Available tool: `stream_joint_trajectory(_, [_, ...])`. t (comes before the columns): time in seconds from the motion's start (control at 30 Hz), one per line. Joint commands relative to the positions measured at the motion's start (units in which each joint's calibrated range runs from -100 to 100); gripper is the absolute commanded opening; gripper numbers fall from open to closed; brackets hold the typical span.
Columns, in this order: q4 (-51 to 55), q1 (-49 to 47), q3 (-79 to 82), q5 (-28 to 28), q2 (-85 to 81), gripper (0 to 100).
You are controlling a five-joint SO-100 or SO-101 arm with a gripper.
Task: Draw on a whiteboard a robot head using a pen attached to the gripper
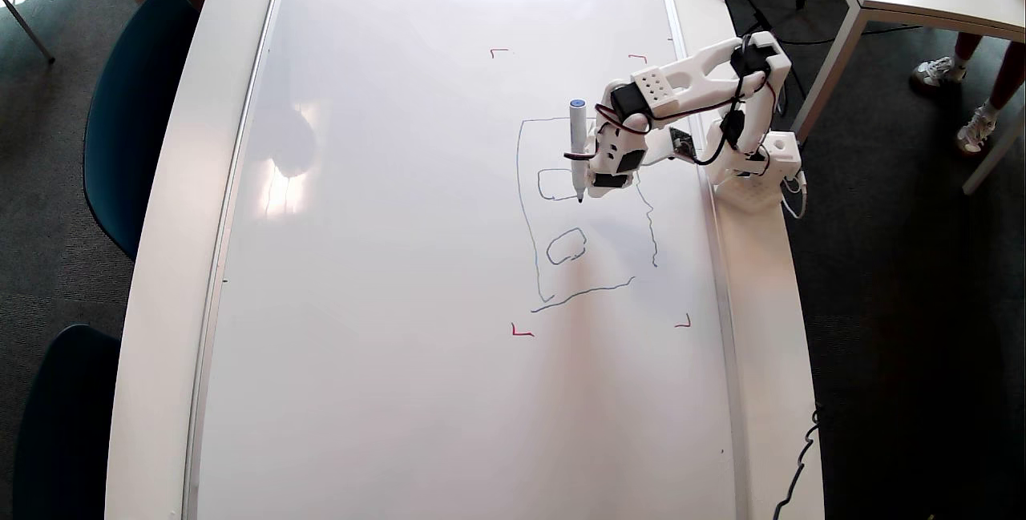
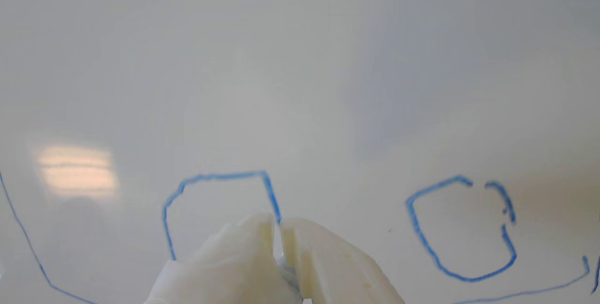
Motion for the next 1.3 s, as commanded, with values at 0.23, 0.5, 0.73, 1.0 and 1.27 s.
stream_joint_trajectory(0.23, [-3.0,-2.7,3.2,-1.3,-1.7,1])
stream_joint_trajectory(0.5, [-6.9,-3.0,5.7,-1.3,-1.6,1])
stream_joint_trajectory(0.73, [-6.9,-3.3,5.1,-1.3,1.2,1])
stream_joint_trajectory(1.0, [-9.2,-3.0,6.0,-1.3,1.8,1])
stream_joint_trajectory(1.27, [-8.9,-1.5,6.0,-0.8,1.1,1])
